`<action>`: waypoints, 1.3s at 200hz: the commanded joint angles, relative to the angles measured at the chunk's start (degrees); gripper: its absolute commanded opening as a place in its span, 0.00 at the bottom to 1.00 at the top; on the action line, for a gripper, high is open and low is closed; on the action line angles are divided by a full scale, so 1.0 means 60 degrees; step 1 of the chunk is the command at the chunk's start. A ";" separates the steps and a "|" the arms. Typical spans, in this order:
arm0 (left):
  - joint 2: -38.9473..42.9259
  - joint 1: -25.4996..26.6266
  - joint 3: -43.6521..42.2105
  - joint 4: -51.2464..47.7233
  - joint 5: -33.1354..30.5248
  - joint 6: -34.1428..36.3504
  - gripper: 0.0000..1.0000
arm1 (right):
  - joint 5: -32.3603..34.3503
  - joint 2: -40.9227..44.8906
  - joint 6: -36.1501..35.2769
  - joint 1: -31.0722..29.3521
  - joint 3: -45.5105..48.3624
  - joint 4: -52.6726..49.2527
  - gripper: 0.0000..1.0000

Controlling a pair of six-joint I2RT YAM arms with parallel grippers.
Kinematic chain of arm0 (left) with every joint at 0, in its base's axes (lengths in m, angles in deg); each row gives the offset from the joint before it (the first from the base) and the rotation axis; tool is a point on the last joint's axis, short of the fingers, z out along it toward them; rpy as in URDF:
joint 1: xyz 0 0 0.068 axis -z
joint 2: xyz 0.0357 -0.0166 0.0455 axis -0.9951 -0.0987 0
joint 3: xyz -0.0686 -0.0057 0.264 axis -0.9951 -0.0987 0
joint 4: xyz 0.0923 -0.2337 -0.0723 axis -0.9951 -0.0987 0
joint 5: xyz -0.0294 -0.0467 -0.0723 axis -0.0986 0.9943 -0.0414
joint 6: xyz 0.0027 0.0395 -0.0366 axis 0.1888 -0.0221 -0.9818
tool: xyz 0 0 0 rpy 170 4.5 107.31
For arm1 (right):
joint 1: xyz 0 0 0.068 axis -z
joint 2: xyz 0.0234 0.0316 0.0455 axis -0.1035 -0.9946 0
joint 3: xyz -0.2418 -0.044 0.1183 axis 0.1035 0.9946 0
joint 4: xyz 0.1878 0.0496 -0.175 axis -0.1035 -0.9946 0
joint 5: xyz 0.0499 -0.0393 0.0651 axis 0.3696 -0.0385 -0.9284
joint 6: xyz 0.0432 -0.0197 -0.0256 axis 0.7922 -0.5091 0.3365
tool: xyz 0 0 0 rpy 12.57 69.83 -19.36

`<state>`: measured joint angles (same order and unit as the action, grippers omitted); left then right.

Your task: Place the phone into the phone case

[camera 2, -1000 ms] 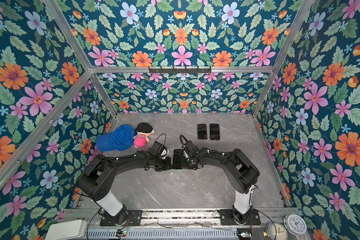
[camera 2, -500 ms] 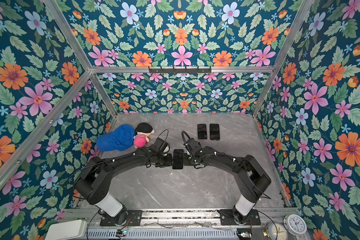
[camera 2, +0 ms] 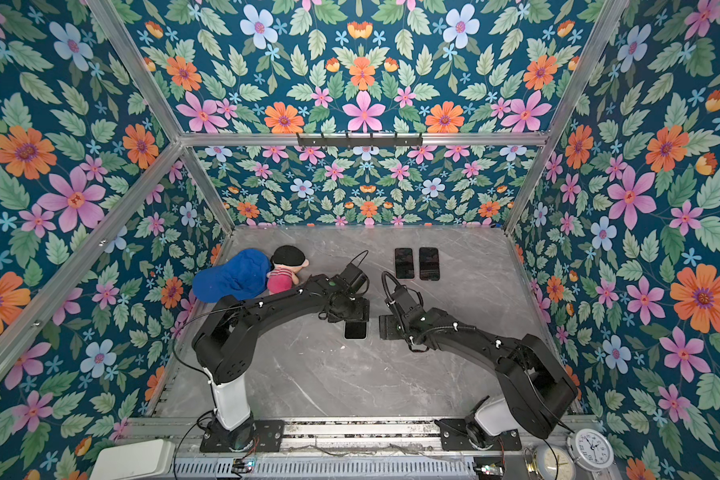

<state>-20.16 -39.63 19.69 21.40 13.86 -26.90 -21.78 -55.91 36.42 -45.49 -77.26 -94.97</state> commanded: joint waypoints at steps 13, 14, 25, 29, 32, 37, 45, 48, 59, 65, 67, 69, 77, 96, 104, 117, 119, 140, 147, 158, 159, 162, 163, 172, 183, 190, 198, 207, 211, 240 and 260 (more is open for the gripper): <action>-0.0687 0.0063 0.0813 -0.1116 -0.0526 -0.0095 0.90 | 0.0019 0.0031 -0.0111 0.0018 0.0074 0.0424 0.87; -0.0712 0.0063 0.0843 -0.1126 -0.0526 -0.0095 0.91 | 0.0018 0.0039 -0.0112 0.0031 0.0071 0.0424 0.87; -0.0915 0.0064 0.1051 -0.1232 -0.0505 -0.0080 0.91 | -0.0024 0.0082 -0.0126 0.0062 0.0116 0.0435 0.87; -0.0992 0.0067 0.1124 -0.1256 -0.0490 -0.0080 0.92 | -0.0028 0.0095 -0.0119 0.0061 0.0122 0.0444 0.87; -0.1043 0.0064 0.1178 -0.1268 -0.0476 -0.0080 0.92 | -0.0041 0.0107 -0.0116 0.0073 0.0144 0.0439 0.87; -0.1131 0.0063 0.1241 -0.1307 -0.0436 -0.0080 0.92 | -0.0050 0.0136 -0.0113 0.0085 0.0166 0.0451 0.87; -0.1264 0.0065 0.1345 -0.1324 -0.0384 -0.0058 0.92 | -0.0085 0.0188 -0.0113 0.0102 0.0221 0.0484 0.87; -0.1320 0.0067 0.1379 -0.1355 -0.0388 -0.0070 0.92 | -0.0087 0.0203 -0.0113 0.0117 0.0237 0.0496 0.87; -0.1495 0.0067 0.1546 -0.1470 -0.0380 -0.0058 0.92 | -0.0114 0.0222 -0.0088 0.0127 0.0288 0.0525 0.87; -0.1587 0.0063 0.1615 -0.1546 -0.0394 -0.0049 0.93 | -0.0130 0.0220 -0.0084 0.0132 0.0312 0.0527 0.87; -0.1615 0.0063 0.1638 -0.1583 -0.0402 -0.0043 0.93 | -0.0142 0.0222 -0.0084 0.0139 0.0312 0.0527 0.87; -0.1644 0.0063 0.1662 -0.1599 -0.0407 -0.0049 0.93 | -0.0144 0.0222 -0.0073 0.0134 0.0326 0.0527 0.87; -0.1723 0.0063 0.1719 -0.1661 -0.0424 -0.0051 0.92 | -0.0160 0.0186 -0.0051 0.0134 0.0322 0.0534 0.87; -0.1776 0.0065 0.1681 -0.1678 -0.0464 -0.0050 0.91 | -0.0218 0.0162 -0.0014 0.0132 0.0354 0.0629 0.87; -0.1794 0.0071 0.1681 -0.1693 -0.0499 -0.0047 0.90 | -0.0244 0.0132 -0.0017 0.0132 0.0333 0.0640 0.87; -0.1820 0.0071 0.1672 -0.1707 -0.0539 -0.0051 0.88 | -0.0270 0.0092 -0.0003 0.0139 0.0331 0.0682 0.87; -0.1827 0.0065 0.1674 -0.1707 -0.0541 -0.0058 0.87 | -0.0275 0.0091 0.0002 0.0137 0.0331 0.0679 0.87; -0.1875 0.0067 0.1650 -0.1707 -0.0599 -0.0065 0.79 | -0.0292 0.0075 0.0019 0.0140 0.0302 0.0648 0.87; -0.1878 0.0080 0.1636 -0.1693 -0.0589 -0.0073 0.77 | -0.0278 0.0084 0.0032 0.0132 0.0306 0.0622 0.86; -0.1901 0.0087 0.1622 -0.1678 -0.0596 -0.0061 0.76 | -0.0242 0.0099 0.0075 0.0141 0.0323 0.0564 0.86; -0.1904 0.0083 0.1628 -0.1678 -0.0598 -0.0063 0.75 | -0.0245 0.0102 0.0076 0.0136 0.0320 0.0553 0.86; -0.1900 0.0077 0.1622 -0.1678 -0.0599 -0.0065 0.75 | -0.0248 0.0108 0.0090 0.0134 0.0317 0.0535 0.85; -0.1904 0.0077 0.1621 -0.1678 -0.0600 -0.0065 0.74 | -0.0248 0.0114 0.0091 0.0140 0.0324 0.0531 0.85; -0.1908 0.0083 0.1641 -0.1678 -0.0628 -0.0065 0.72 | -0.0237 0.0159 0.0113 0.0132 0.0328 0.0472 0.85; -0.1893 0.0080 0.1650 -0.1677 -0.0679 -0.0050 0.70 | -0.0165 0.0224 0.0121 0.0135 0.0331 0.0391 0.85; -0.1886 0.0088 0.1704 -0.1680 -0.0754 -0.0023 0.69 | -0.0111 0.0277 0.0121 0.0139 0.0333 0.0323 0.85; -0.1879 0.0082 0.1772 -0.1670 -0.0789 0.0013 0.68 | -0.0048 0.0359 0.0121 0.0147 0.0331 0.0261 0.85; -0.1933 0.0086 0.1928 -0.1636 -0.0879 0.0140 0.66 | 0.0038 0.0436 0.0076 0.0179 0.0296 0.0158 0.85; -0.1964 0.0086 0.2043 -0.1641 -0.0970 0.0212 0.64 | 0.0063 0.0452 0.0043 0.0202 0.0277 0.0102 0.85; -0.2540 -0.0023 0.3526 -0.1914 -0.2181 0.0842 0.58 | 0.0096 0.0636 -0.0293 0.0652 -0.0005 -0.0370 0.85; -0.3092 -0.0121 0.4792 -0.1901 -0.2686 0.1274 0.57 | 0.0060 0.0806 -0.0506 0.0956 -0.0150 -0.0513 0.85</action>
<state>-36.25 -39.67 42.29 10.17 4.35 -23.47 -22.13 -52.06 35.72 -41.16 -77.17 -95.87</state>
